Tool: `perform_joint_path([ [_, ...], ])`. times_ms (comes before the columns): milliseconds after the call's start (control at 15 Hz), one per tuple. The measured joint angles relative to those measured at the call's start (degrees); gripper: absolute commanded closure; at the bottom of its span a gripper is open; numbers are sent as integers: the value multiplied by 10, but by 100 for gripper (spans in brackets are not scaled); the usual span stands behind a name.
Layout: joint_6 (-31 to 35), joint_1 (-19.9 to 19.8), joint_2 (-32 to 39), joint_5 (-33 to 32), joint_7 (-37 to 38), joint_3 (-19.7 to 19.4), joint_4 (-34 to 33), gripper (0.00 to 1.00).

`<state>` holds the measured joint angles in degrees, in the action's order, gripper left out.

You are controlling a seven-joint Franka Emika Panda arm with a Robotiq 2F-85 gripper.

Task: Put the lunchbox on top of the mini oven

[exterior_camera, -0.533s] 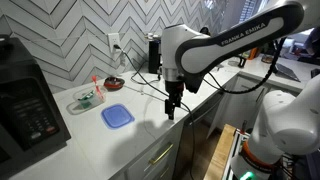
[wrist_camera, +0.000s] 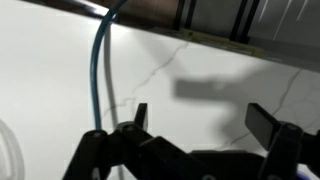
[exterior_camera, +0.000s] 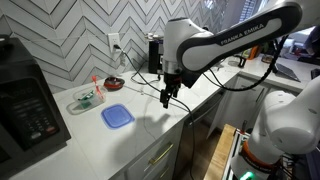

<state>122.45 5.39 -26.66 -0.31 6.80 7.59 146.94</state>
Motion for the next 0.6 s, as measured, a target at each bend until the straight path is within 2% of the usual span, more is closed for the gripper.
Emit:
perform_joint_path([
  [333, 15, -96, -34, -139, 15, -29, -16, 0],
  [467, -5, -124, -41, -177, -14, -54, -28, 0],
  [600, -32, -140, -41, -186, -69, -92, -46, 0],
])
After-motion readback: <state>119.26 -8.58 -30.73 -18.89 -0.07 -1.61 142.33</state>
